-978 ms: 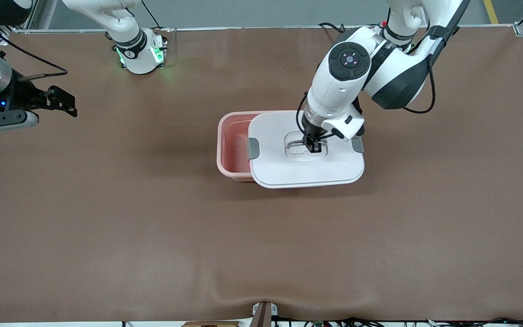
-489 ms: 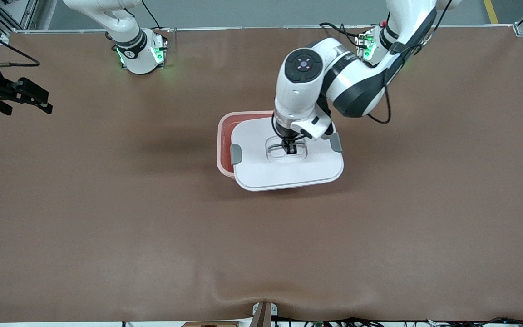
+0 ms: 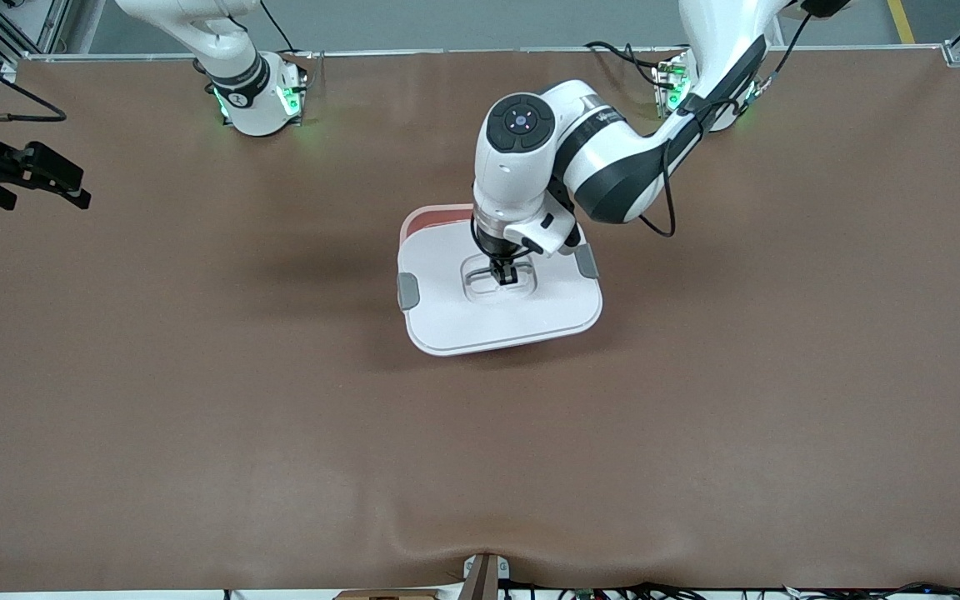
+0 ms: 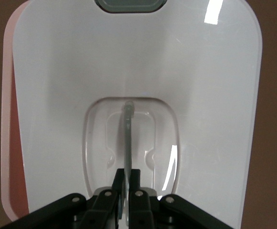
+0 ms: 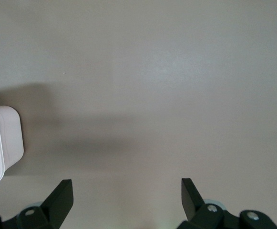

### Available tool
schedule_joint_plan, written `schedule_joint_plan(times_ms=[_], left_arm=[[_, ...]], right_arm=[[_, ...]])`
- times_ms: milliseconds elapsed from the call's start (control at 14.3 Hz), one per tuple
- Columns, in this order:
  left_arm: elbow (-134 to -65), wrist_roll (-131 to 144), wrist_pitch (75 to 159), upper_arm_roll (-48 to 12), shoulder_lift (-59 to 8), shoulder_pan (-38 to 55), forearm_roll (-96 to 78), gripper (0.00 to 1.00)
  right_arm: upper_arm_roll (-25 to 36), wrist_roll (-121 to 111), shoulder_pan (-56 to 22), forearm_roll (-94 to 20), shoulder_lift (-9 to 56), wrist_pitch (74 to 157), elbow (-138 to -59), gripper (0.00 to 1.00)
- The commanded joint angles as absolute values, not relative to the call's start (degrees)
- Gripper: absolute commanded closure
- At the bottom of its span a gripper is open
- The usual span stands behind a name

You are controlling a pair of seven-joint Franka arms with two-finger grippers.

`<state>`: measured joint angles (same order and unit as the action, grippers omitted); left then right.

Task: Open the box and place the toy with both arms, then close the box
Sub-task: 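Lower the lid onto the pink box with the left gripper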

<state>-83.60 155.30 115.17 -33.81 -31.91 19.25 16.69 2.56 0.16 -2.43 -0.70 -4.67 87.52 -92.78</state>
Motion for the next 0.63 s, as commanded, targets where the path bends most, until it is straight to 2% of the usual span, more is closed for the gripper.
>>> schedule_joint_plan(times_ms=[0, 559], left_arm=[[-81.91, 157.85, 115.49, -33.75, -33.31, 21.79, 18.10, 1.00], [-84.28, 157.76, 114.70, -33.75, -33.40, 21.97, 18.28, 1.00]], right_arm=[[1.85, 0.97, -1.32, -1.58, -4.04, 86.57, -91.41, 0.00], [1.93, 1.05, -1.14, -1.41, -3.96, 86.57, -90.79, 0.00]])
